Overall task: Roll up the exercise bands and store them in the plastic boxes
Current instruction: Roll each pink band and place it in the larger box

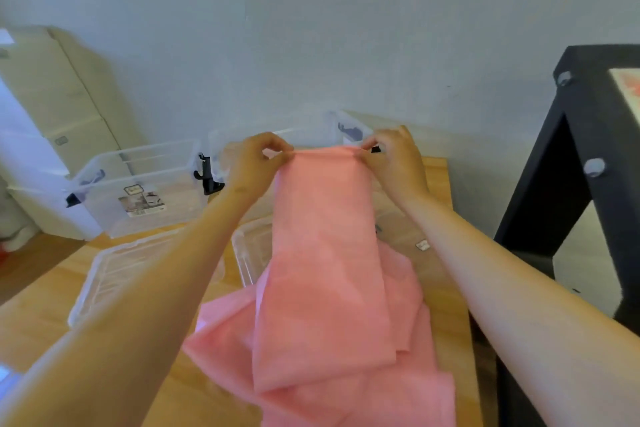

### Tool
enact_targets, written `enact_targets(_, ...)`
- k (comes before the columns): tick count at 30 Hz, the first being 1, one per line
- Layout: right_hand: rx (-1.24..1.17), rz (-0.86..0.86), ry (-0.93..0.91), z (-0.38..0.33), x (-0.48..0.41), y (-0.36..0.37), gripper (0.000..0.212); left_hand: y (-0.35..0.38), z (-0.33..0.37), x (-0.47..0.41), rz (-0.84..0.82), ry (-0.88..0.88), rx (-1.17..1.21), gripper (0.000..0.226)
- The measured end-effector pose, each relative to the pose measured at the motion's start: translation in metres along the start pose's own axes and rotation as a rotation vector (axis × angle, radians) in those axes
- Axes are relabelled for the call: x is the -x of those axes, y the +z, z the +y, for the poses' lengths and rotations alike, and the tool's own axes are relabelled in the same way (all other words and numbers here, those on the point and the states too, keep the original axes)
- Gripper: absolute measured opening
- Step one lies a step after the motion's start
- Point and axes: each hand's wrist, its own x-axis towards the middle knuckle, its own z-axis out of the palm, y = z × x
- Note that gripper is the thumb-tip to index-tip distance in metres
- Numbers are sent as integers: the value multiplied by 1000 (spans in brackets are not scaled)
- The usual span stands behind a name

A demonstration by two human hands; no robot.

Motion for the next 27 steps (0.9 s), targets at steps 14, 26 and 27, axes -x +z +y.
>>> enact_targets(14,-367,-374,246,-46,175,-79,24,-33,22,194,-257,-81,188,27)
enact_targets(26,-329,-432,300,-54,203,-73,33,-22,19,223,-278,-130,75,31)
enact_targets(27,-264,-444,286,-50,201,-66,23,-17,18,219,-303,-119,38,34)
